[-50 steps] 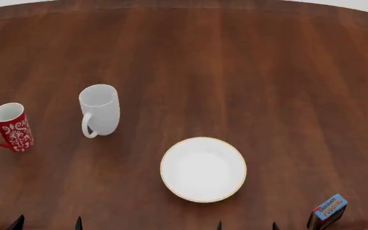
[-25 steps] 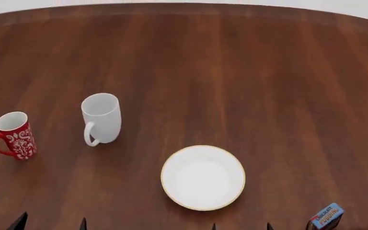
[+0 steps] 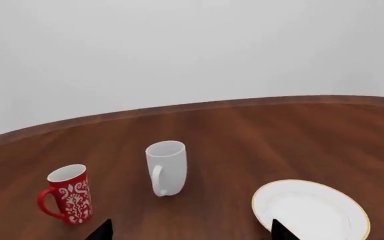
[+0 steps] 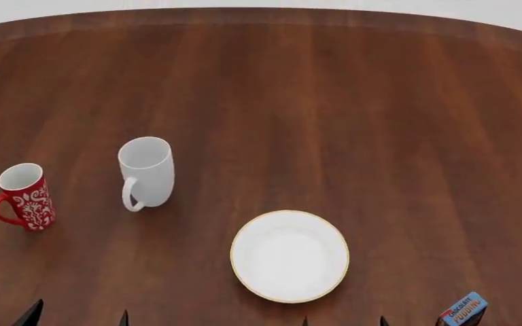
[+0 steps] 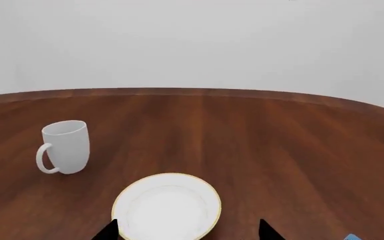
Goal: Put the white mug on the plate.
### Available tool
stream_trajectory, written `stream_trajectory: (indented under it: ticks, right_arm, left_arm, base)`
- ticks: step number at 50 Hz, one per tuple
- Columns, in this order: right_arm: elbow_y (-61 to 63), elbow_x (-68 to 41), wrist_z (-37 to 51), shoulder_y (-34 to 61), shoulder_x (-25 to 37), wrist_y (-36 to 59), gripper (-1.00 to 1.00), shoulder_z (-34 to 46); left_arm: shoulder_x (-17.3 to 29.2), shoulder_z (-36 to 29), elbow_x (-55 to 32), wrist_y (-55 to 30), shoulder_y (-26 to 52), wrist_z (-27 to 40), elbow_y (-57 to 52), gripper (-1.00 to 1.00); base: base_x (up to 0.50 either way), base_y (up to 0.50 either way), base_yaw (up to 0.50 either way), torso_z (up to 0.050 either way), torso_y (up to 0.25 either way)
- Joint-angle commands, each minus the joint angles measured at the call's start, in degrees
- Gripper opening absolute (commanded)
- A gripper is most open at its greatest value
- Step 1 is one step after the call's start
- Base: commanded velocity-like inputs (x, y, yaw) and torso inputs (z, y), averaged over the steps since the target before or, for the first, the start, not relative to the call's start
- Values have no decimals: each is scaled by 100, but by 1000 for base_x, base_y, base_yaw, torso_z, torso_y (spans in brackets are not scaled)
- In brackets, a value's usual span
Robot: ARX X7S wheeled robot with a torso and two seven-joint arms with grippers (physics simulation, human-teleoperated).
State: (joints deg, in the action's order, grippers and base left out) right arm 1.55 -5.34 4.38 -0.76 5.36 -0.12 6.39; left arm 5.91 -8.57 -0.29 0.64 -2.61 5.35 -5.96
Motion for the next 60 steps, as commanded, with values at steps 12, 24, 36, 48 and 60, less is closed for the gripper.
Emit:
stream_trajectory:
  ticks: [12, 24, 36, 48, 60]
  right_arm:
    - [43, -85, 114, 89, 140, 131, 100, 219]
    - [119, -212, 172, 85, 173, 172, 100, 265]
    - [62, -319, 214, 123, 199, 131, 100, 306]
    - [41, -318, 261, 149, 264, 114, 100, 389]
    - [29, -456, 374, 195, 267, 217, 100, 356]
  left_arm:
    - [74, -1, -337, -301, 1, 177, -65, 100]
    - [142, -48, -440, -321, -107, 222, -150, 100]
    - [203, -71, -549, -350, -125, 270, -179, 100]
    - [251, -124, -658, -492, -93, 295, -215, 100]
    - [294, -171, -685, -512, -126, 374, -273, 100]
  base:
    - [48, 500, 0, 0, 0]
    - [59, 500, 0, 0, 0]
    - [71, 500, 0, 0, 0]
    - [98, 500, 0, 0, 0]
    - [87, 415, 0, 0, 0]
